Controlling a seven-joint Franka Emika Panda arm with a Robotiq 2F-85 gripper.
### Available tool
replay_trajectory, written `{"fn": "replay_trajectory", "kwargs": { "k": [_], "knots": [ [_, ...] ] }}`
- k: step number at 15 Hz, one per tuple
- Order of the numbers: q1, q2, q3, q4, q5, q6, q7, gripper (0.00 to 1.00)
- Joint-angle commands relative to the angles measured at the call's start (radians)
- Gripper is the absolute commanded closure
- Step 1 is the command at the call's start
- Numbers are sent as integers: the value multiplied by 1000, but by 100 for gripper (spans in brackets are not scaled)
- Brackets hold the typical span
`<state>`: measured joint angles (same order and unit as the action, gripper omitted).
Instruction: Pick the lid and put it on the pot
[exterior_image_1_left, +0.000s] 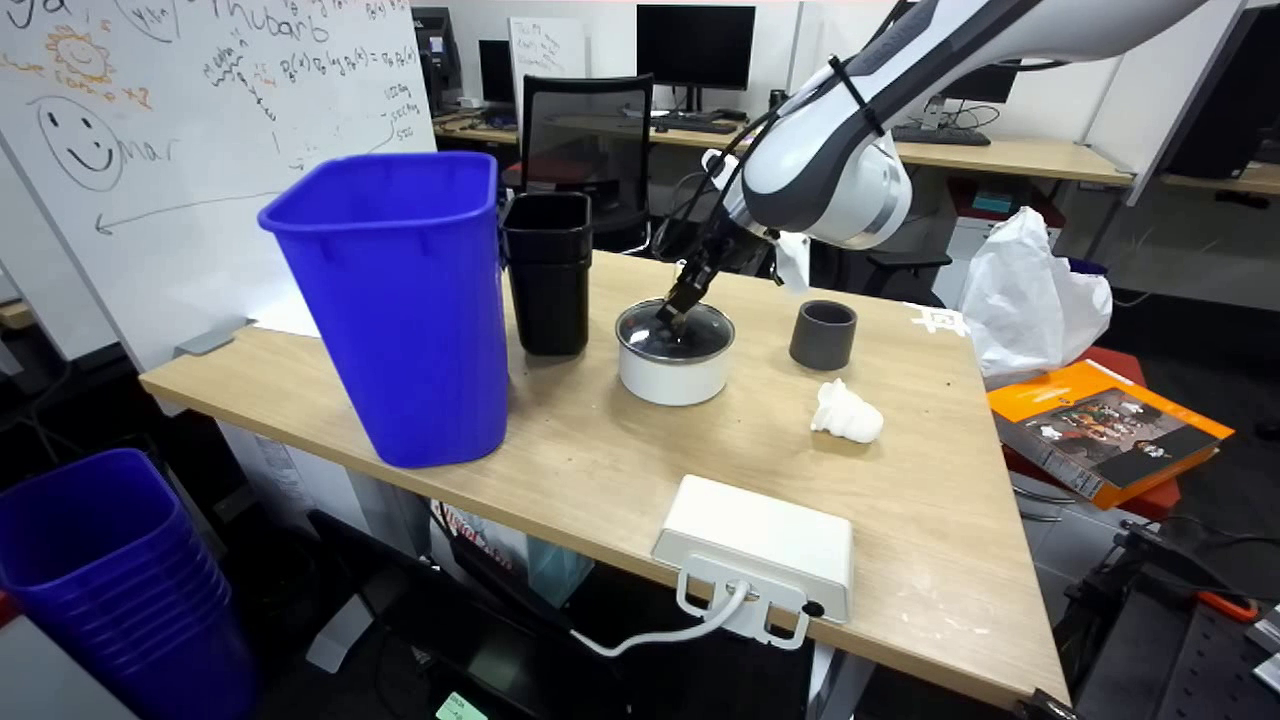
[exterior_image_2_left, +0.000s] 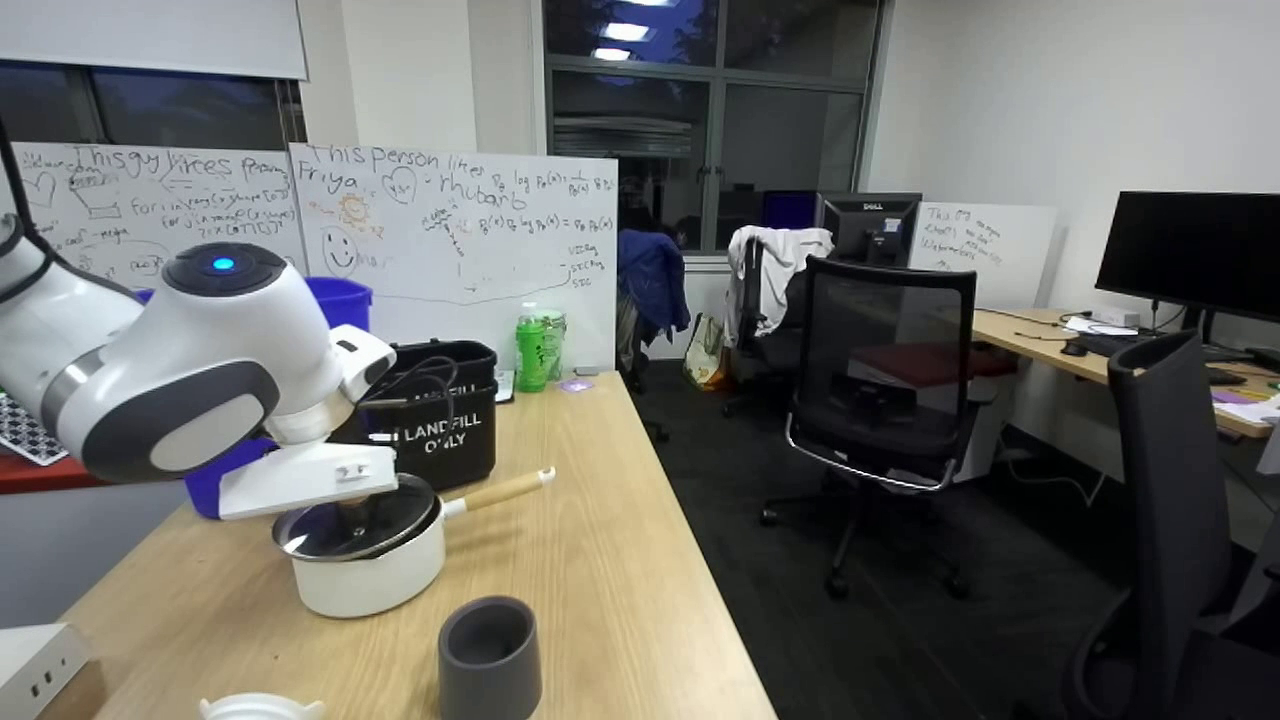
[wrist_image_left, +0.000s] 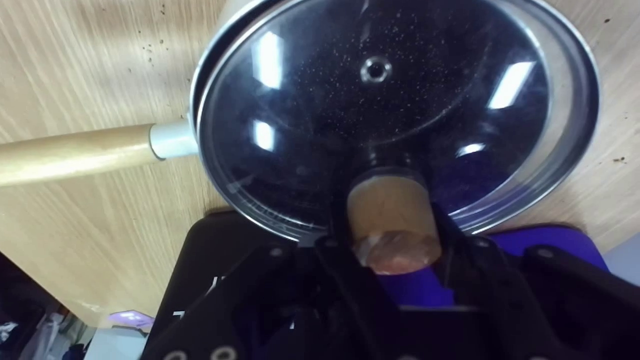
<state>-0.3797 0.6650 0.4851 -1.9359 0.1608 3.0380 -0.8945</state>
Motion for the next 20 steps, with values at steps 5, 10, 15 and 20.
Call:
{"fn": "replay_trajectory", "kwargs": {
  "k": [5,10,15,20],
  "knots": [
    [-34,9,34,68,-22,-115,39,84],
    [-11,17,11,115,-21,-130,38,84],
    [-8,39,-8,97,-21,-110,45,84],
    [10,51,-18,111,-31,-113,58,84]
  ]
}}
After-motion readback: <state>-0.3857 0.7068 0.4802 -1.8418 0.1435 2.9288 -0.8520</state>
